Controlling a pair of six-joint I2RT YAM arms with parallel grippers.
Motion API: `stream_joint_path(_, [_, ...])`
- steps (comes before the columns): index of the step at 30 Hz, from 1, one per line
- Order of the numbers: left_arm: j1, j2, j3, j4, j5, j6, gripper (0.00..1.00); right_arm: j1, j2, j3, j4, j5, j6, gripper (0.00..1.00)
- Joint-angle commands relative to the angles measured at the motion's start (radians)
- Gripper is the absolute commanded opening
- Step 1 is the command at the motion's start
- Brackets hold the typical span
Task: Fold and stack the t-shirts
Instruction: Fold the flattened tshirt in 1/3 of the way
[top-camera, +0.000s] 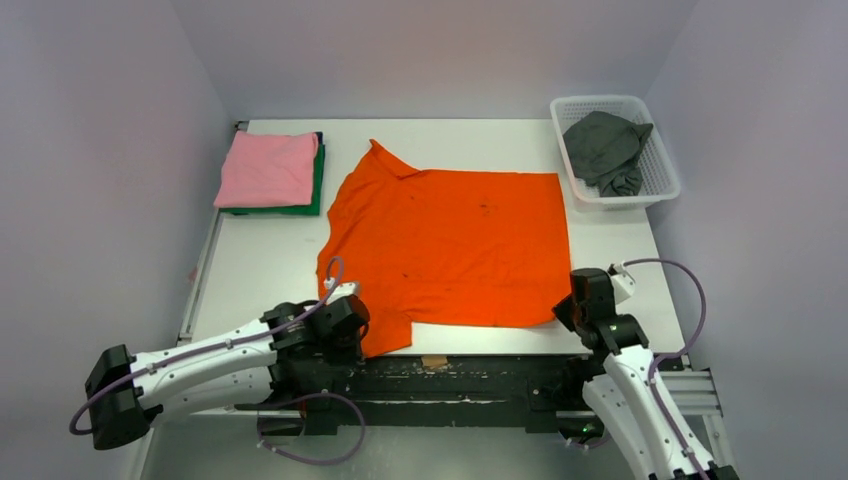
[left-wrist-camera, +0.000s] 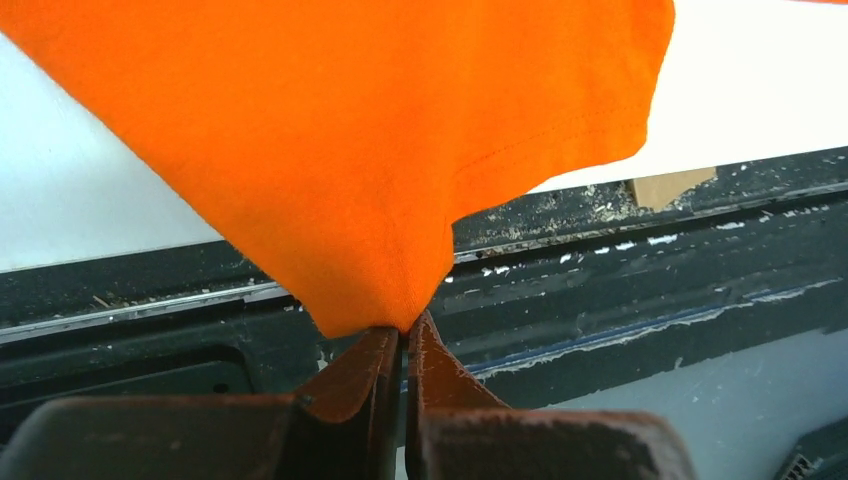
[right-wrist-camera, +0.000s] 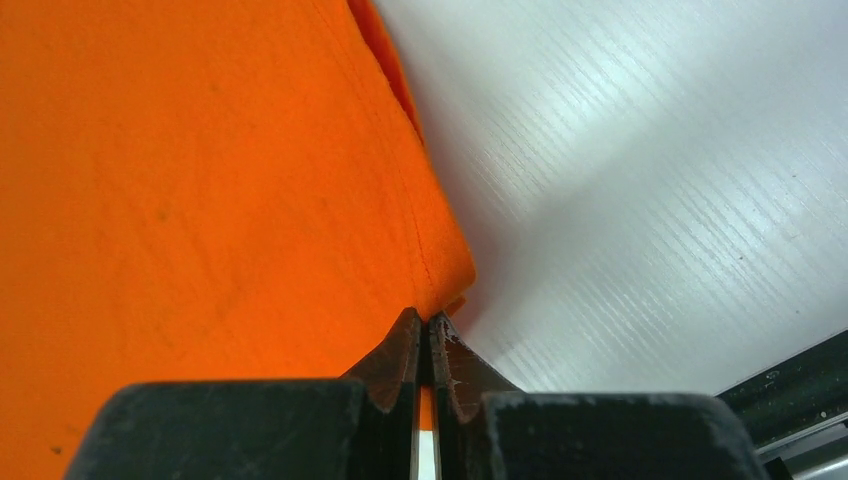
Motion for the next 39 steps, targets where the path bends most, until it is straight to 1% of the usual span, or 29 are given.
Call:
stream_joint_path(1, [0.007, 0.104, 0.129, 0.069, -0.039, 0.071, 0.00, 0.000, 0.079, 0.059, 0.050, -0.031, -0.039, 0.00])
stream_joint_path(4, [0.067, 0.175, 0.195, 0.118, -0.028, 0.144, 0.00, -0.001, 0.152, 0.082, 0.111, -0.040, -0.067, 0.00])
stream_joint_path(5, [0.119, 0.194, 0.209, 0.142, -0.004, 0.175, 0.00, -0.002, 0.179, 0.098, 0.131, -0.043, -0.074, 0.00])
stream_joint_path(8, [0.217, 0.251, 0.260, 0.194, 0.028, 0.246, 0.00, -0.001, 0.263, 0.144, 0.180, -0.046, -0.102, 0.00])
stream_joint_path(13, [0.330, 0.394, 0.408, 0.187, 0.039, 0.355, 0.00, -0.001, 0.395, 0.234, 0.228, -0.016, -0.141, 0.00])
stream_joint_path(20, [0.488, 0.535, 0.555, 0.179, 0.064, 0.439, 0.00, -0.007, 0.525, 0.337, 0.263, 0.055, -0.175, 0.00])
stream_joint_path(29, [0.613, 0.622, 0.678, 0.197, 0.075, 0.513, 0.00, -0.059, 0.635, 0.405, 0.326, 0.060, -0.195, 0.00])
stream_joint_path(35, [0.655, 0.678, 0.743, 0.222, 0.077, 0.566, 0.00, -0.097, 0.698, 0.440, 0.353, 0.043, -0.200, 0.00])
stream_joint_path(39, [0.686, 0.763, 0.807, 0.227, 0.085, 0.594, 0.00, -0.113, 0.741, 0.460, 0.385, 0.026, -0.199, 0.00])
